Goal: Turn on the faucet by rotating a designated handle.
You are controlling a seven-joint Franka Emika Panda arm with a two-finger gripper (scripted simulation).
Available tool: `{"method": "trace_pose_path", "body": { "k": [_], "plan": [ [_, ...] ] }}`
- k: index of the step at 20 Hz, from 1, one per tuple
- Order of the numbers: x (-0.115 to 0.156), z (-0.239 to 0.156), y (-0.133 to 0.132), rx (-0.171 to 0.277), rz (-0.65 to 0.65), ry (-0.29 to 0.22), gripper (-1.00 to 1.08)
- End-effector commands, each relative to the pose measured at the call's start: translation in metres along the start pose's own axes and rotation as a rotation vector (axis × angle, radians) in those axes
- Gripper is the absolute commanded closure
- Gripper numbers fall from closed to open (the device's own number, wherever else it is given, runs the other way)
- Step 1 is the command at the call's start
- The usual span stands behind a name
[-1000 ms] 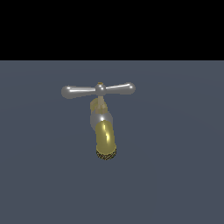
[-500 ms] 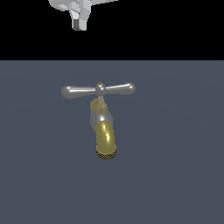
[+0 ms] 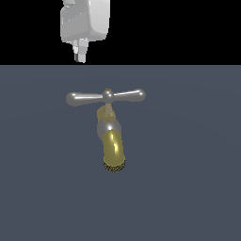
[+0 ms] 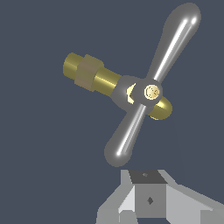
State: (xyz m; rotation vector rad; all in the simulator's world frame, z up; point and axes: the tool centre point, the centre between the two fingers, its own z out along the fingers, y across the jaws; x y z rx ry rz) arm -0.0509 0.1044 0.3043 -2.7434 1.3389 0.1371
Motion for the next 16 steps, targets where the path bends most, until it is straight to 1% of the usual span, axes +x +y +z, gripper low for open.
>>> {"method": "trace_pose_path", "body": {
  "k": [1,9,16],
  "plan": [
    [0.001,0.015,-0.011,-0.005,0.061,0.01,1.08],
    [0.002,0.064,-0.039,-0.016,0.245,0.058,1.08],
    [0.003,0.093,-0.054,-0.016,0.355,0.099,1.08]
  ]
}}
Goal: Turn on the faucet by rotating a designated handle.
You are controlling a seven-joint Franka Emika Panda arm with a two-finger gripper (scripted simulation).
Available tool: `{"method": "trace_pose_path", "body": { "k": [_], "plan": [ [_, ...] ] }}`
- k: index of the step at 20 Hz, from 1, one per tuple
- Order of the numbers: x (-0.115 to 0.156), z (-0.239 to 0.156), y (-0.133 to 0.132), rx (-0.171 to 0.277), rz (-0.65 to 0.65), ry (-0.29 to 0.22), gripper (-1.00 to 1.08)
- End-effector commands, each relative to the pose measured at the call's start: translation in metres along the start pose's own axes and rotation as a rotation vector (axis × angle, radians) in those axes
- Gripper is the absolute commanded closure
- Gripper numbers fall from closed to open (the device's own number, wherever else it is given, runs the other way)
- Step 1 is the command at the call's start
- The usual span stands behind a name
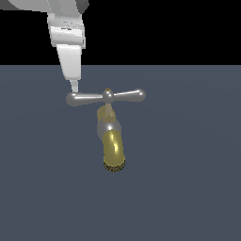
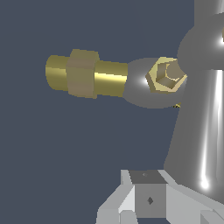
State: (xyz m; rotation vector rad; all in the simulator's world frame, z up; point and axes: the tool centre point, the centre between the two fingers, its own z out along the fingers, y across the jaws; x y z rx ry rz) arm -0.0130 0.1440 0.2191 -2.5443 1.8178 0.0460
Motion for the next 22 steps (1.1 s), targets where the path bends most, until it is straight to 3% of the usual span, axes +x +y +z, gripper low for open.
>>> {"method": "trace_pose_path", "body": {
  "k": [1,14,22],
  "plan": [
    [-0.002,0.008,-0.004,0.003,0.033,0.013,1.08],
    [-0.005,0.02,-0.01,0.006,0.077,0.032,1.08],
    [-0.009,0.02,0.012,0.006,0.077,0.032,1.08]
  ]
}}
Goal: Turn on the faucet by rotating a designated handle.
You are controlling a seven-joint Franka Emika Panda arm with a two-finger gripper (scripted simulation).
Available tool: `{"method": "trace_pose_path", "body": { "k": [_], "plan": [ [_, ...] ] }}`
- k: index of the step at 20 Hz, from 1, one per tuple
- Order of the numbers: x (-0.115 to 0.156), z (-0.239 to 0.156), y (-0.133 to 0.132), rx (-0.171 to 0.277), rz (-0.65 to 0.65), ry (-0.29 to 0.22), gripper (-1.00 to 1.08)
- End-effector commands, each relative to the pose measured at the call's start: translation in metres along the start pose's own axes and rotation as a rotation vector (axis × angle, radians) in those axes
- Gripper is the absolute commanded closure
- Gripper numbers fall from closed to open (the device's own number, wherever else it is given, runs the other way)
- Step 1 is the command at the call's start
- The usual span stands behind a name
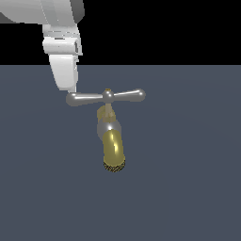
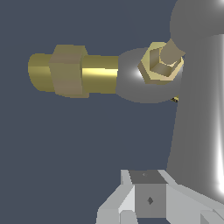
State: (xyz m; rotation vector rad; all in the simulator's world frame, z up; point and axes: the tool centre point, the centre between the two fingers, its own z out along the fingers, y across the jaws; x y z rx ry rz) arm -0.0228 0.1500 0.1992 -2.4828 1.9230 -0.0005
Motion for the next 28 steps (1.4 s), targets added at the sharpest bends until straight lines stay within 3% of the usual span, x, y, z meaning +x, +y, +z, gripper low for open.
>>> {"method": "trace_pose_path", "body": {
  "k": [1,24,28],
  "plan": [
    [-0.001,0.0,0.008,-0.002,0.0,0.0,1.08],
    [-0.007,0.0,0.071,-0.001,0.001,0.0,1.08],
    [-0.003,-0.001,0.072,0.003,-0.001,0.001,1.08]
  ]
}}
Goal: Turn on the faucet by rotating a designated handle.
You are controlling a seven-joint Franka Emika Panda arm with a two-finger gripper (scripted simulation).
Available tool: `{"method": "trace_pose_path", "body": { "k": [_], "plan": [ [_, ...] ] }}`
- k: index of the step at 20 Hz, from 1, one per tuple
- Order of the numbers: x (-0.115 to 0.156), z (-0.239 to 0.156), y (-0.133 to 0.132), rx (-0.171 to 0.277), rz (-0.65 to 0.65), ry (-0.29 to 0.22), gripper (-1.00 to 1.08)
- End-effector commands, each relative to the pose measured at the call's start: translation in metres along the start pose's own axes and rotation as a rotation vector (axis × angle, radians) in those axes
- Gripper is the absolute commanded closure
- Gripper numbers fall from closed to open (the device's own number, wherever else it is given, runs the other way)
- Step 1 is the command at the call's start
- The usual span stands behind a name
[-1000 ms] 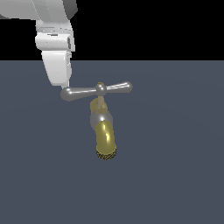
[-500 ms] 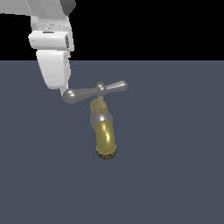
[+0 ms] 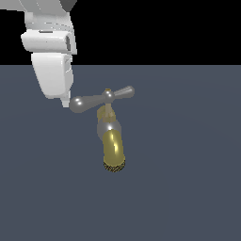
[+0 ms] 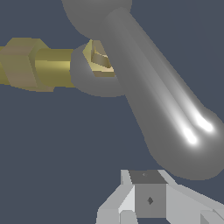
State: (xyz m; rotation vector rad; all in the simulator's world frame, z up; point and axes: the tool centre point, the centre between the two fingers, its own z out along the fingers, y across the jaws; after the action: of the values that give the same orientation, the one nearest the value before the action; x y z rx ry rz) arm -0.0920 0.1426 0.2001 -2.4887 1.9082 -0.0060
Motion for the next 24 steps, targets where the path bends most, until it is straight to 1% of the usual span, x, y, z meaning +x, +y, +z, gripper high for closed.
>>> {"method": "trace_pose_path", "body": {
  "k": [1,24],
  "plan": [
    [0.009,0.0,0.007,-0.002,0.009,0.001,1.08],
    [0.058,0.0,0.072,-0.006,0.011,0.0,1.08]
  ]
}}
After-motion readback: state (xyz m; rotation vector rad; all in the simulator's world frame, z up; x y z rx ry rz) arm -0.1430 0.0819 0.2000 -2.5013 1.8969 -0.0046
